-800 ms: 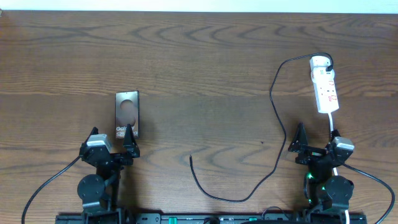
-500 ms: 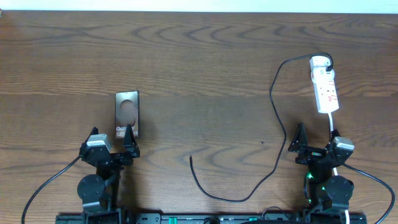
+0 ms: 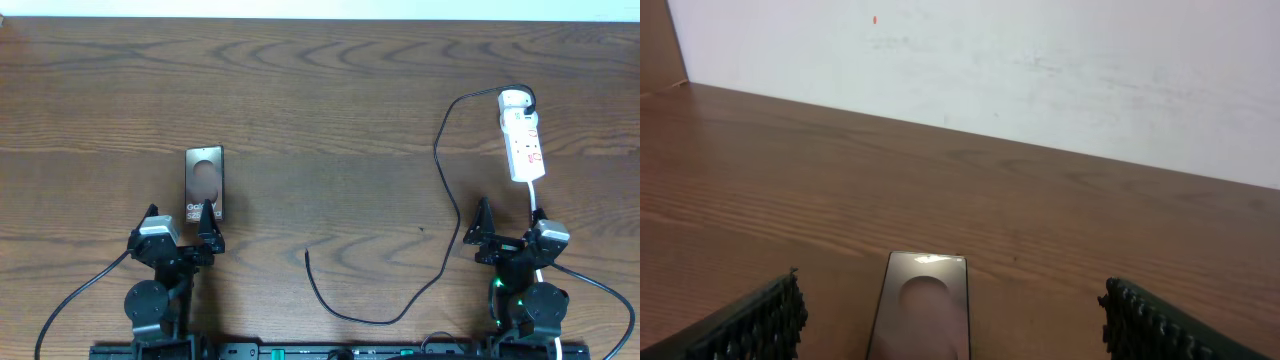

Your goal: Plug charger to phone and switch on socket

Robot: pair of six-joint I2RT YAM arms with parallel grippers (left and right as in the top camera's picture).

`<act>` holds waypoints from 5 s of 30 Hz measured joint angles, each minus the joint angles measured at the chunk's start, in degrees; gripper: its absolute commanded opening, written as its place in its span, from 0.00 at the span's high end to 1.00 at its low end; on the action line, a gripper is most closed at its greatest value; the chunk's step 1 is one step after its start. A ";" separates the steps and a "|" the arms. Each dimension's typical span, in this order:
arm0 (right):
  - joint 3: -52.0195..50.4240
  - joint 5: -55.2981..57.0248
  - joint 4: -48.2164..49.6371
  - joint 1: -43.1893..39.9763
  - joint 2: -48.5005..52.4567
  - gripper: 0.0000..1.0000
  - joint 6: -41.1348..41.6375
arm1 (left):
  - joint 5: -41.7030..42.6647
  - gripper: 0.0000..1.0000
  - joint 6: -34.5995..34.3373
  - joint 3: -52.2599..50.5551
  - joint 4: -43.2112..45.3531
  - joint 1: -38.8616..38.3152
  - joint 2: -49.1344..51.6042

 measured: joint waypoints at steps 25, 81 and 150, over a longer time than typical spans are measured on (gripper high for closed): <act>0.00 0.00 0.00 0.00 0.00 0.01 0.00 | 0.00 0.08 0.00 0.00 0.00 0.00 0.00; 0.00 0.11 0.04 0.00 -0.09 0.01 -0.02 | 6.19 0.02 6.43 79.25 -49.53 0.02 101.04; 0.00 0.11 0.07 0.00 -0.09 0.01 -0.02 | -1.81 0.02 10.01 70.75 -43.63 -2.03 110.71</act>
